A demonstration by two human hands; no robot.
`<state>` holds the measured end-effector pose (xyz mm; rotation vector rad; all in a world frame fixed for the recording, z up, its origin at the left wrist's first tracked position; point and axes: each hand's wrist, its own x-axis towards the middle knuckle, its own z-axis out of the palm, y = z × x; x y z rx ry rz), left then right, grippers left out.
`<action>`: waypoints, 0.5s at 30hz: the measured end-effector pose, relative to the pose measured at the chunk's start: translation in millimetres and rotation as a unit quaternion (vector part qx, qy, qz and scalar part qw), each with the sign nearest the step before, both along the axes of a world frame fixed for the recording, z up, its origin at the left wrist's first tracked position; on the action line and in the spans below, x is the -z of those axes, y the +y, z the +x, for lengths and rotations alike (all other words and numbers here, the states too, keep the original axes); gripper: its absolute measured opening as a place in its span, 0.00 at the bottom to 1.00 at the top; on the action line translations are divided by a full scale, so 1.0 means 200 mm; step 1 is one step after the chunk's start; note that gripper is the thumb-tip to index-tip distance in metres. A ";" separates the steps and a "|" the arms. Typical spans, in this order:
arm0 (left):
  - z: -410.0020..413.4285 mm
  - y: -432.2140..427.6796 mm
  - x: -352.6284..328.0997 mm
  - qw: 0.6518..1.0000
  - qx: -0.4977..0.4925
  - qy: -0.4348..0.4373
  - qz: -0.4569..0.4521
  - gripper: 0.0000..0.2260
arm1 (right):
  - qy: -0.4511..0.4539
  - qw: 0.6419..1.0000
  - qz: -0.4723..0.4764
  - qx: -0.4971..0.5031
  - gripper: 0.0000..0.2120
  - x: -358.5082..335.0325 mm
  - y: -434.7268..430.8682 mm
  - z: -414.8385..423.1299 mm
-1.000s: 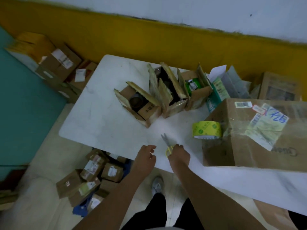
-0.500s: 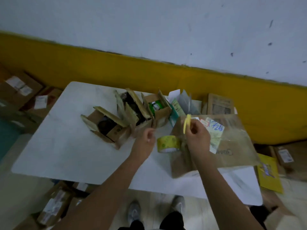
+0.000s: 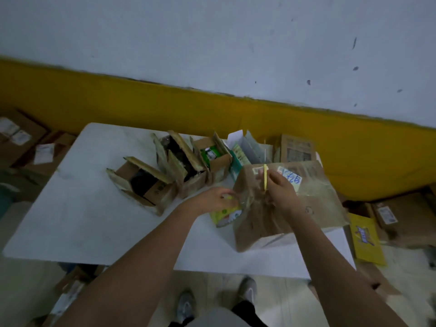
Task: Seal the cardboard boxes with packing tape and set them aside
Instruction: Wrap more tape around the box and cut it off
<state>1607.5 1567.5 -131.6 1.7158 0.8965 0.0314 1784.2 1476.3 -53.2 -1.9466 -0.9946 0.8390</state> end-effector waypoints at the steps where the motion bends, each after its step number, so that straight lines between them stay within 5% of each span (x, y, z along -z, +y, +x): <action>1: -0.02 0.00 0.01 1.000 -0.004 -0.004 -0.013 0.16 | 0.018 0.999 -0.030 -0.017 0.13 -0.06 -0.05 -0.01; 5: -0.03 0.05 0.02 1.000 0.007 0.011 -0.009 0.25 | 0.083 0.973 -0.208 -0.057 0.22 -0.21 -0.33 -0.13; 8: 0.00 0.05 -0.03 0.999 0.029 0.016 -0.030 0.18 | 0.092 0.933 -0.338 -0.086 0.28 -0.21 -0.41 -0.23; 15: -0.01 0.09 -0.04 0.998 0.043 0.028 -0.031 0.13 | 0.070 0.932 -0.351 -0.061 0.28 -0.12 -0.26 -0.29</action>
